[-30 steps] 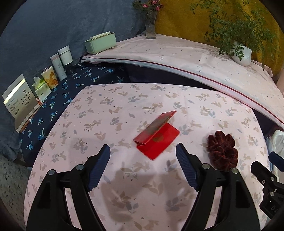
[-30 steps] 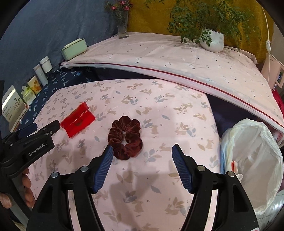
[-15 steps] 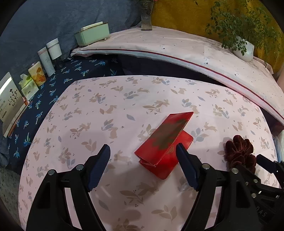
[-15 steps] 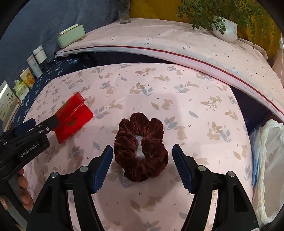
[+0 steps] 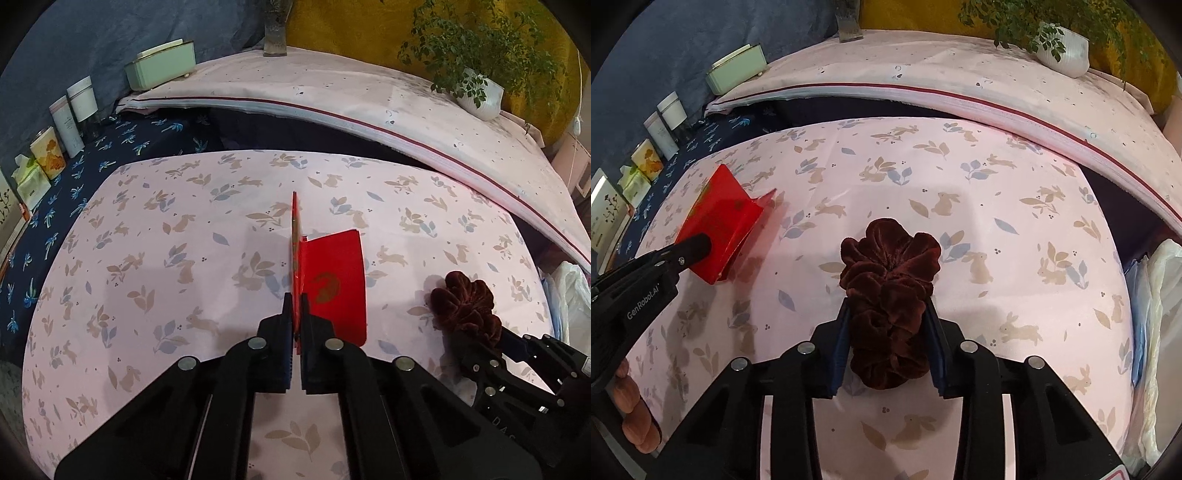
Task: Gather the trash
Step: 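Grasp the thin red card with the left gripper while the right grasps the scrunchie, then carry the red card and dark red scrunchie over the bin and open both grippers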
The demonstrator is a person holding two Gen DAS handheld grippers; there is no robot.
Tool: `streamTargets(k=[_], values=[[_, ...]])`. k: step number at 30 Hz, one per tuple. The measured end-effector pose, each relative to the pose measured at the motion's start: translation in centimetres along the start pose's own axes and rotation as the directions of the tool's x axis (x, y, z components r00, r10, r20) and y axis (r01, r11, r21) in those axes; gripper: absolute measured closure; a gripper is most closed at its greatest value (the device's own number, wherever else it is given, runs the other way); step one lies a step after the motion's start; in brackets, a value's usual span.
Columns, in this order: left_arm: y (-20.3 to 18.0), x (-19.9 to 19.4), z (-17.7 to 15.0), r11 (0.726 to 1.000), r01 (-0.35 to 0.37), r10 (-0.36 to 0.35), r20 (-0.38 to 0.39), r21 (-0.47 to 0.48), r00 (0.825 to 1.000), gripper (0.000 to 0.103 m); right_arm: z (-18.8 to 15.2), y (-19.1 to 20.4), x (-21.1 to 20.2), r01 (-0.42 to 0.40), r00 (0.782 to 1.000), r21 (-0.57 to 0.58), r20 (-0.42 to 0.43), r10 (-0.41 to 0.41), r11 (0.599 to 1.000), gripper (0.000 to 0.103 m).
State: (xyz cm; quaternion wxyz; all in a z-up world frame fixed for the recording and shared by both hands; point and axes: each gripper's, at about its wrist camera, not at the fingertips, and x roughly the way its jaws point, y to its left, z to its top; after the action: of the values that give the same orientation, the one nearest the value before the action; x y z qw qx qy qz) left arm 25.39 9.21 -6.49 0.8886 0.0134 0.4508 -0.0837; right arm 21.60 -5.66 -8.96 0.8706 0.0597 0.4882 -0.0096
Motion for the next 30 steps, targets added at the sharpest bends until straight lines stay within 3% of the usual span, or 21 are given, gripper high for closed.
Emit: streamTargets(k=[11, 22, 30], values=[[-4.5, -5.4, 1.4, 0.999, 0.045, -0.047, 0.078, 0.030, 0.996, 0.101, 1.5, -2.8, -6.5, -0.021, 0.991, 0.048, 0.132, 0.015, 0.999, 0.073], [-12.0, -10.7, 2.2, 0.989, 0.106, -0.119, 0.138, 0.099, 0.983, 0.101, 1.9, -8.9, -14.7, -0.010, 0.959, 0.121, 0.282, -0.025, 0.993, 0.073], [-18.4, -13.1, 1.8, 0.970, 0.147, -0.178, 0.154, 0.192, 0.972, 0.101, 0.7, -13.9, -18.4, 0.016, 0.939, 0.188, 0.334, -0.079, 0.982, 0.073]])
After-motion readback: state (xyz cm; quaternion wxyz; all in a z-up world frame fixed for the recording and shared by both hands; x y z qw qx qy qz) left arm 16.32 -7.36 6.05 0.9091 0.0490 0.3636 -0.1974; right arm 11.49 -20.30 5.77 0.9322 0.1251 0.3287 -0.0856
